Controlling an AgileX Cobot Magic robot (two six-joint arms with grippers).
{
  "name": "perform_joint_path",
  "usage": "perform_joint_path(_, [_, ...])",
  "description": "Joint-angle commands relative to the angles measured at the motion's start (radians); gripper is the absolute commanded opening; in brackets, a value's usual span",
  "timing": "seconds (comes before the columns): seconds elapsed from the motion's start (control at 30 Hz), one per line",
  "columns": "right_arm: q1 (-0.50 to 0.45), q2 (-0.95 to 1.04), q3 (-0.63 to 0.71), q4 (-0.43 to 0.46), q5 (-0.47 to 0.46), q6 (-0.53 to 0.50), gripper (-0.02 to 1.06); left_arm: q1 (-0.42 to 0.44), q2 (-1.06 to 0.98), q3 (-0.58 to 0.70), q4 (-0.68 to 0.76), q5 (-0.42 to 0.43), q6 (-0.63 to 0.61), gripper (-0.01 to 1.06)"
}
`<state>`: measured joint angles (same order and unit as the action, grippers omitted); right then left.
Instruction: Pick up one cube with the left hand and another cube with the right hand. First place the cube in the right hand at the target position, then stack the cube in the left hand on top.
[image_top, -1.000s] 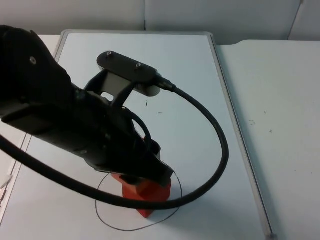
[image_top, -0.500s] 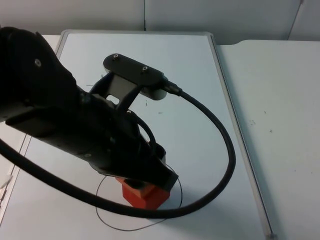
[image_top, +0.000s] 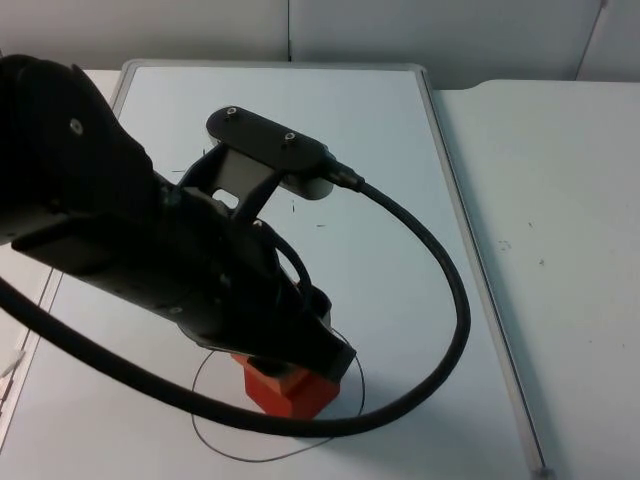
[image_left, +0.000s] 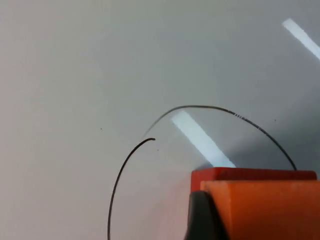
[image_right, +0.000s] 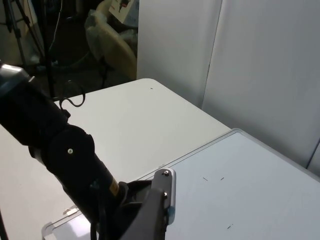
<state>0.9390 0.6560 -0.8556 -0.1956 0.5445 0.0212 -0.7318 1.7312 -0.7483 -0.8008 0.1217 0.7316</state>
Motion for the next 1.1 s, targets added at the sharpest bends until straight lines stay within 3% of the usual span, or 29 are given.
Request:
perform_joint_path(0.0, [-0.001,0.000,0.002,-0.007,-0.004,0.002,0.86,-0.008,0.002,-0.005,0.000,0.002,0.002,0.25])
perform_joint_path(0.03, [-0.001,0.000,0.002,-0.007,-0.004,0.002,0.86,-0.008,0.002,-0.005,0.000,0.002,0.002,0.34])
perform_joint_path(0.07, [-0.001,0.000,0.002,-0.007,-0.004,0.002,0.86,-0.008,0.002,-0.005,0.000,0.002,0.002,0.34])
perform_joint_path(0.2, [-0.001,0.000,0.002,-0.007,-0.004,0.002,0.86,-0.008,0.002,-0.005,0.000,0.004,0.002,0.72])
perform_joint_path(0.23, [-0.001,0.000,0.002,-0.007,-0.004,0.002,0.86,-0.008,0.002,-0.005,0.000,0.004,0.002,0.72])
perform_joint_path(0.27, [-0.001,0.000,0.002,-0.007,-0.004,0.002,0.86,-0.008,0.002,-0.006,0.000,0.010,0.002,0.81])
perform_joint_path(0.3, [-0.001,0.000,0.002,-0.007,-0.004,0.002,0.86,-0.008,0.002,-0.006,0.000,0.010,-0.002,0.83])
perform_joint_path(0.73, [-0.001,0.000,0.002,-0.007,-0.004,0.004,0.86,-0.008,-0.086,-0.006,0.000,0.048,-0.009,0.83])
perform_joint_path(1.07, [-0.001,0.000,0.002,-0.007,-0.004,0.004,0.86,-0.008,-0.365,-0.008,0.000,0.112,-0.009,0.83])
